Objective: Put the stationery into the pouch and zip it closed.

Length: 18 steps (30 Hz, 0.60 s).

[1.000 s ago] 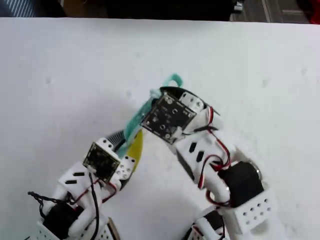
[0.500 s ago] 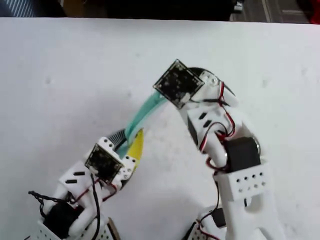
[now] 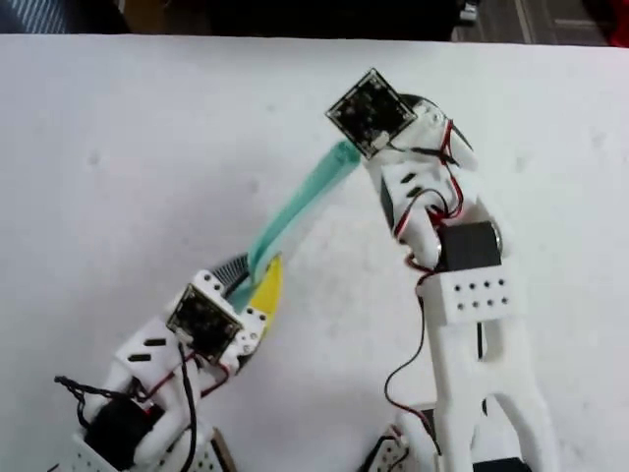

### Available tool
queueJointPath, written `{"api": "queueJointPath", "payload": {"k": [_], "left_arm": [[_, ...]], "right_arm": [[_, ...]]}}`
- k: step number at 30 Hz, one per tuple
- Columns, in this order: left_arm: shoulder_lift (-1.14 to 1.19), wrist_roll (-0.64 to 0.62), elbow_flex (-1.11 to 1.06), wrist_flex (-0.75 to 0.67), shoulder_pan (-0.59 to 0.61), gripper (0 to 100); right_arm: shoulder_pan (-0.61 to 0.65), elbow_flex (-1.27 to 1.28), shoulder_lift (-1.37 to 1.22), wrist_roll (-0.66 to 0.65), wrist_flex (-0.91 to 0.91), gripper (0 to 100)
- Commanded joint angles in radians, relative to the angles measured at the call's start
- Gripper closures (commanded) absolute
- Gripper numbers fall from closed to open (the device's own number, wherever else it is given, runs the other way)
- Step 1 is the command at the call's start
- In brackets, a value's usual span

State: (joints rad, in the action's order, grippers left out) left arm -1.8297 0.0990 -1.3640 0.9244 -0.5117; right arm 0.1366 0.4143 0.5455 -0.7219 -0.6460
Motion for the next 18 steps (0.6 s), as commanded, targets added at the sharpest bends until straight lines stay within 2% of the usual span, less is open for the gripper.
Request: {"api": "queueJointPath", "payload": {"k": [1, 6, 8, 11, 12, 15, 18], "left_arm": [[0.002, 0.009, 0.032, 0.025, -0.015, 98], [0.002, 0.028, 0.032, 0.018, -0.013, 98], [0.002, 0.049, 0.029, 0.017, -0.013, 98], [0.002, 0.058, 0.028, -0.008, -0.013, 98], [0.002, 0.06, 0.026, -0.023, -0.004, 98], [0.004, 0.06, 0.018, -0.101, 0.065, 98], [0.005, 0.06, -0.002, -0.196, 0.15, 98]], "right_arm": [[-0.085, -0.049, -0.03, 0.0, 0.059, 98.1], [-0.045, -0.049, -0.016, 0.043, -0.022, 96.1], [-0.041, -0.049, -0.005, 0.084, -0.053, 86.1], [-0.061, -0.049, 0.035, 0.173, -0.128, 65.6], [-0.079, -0.049, 0.058, 0.195, -0.176, 62.8], [-0.142, -0.048, 0.154, 0.204, -0.337, 65.6], [-0.251, -0.04, 0.257, 0.21, -0.463, 74.1]]}}
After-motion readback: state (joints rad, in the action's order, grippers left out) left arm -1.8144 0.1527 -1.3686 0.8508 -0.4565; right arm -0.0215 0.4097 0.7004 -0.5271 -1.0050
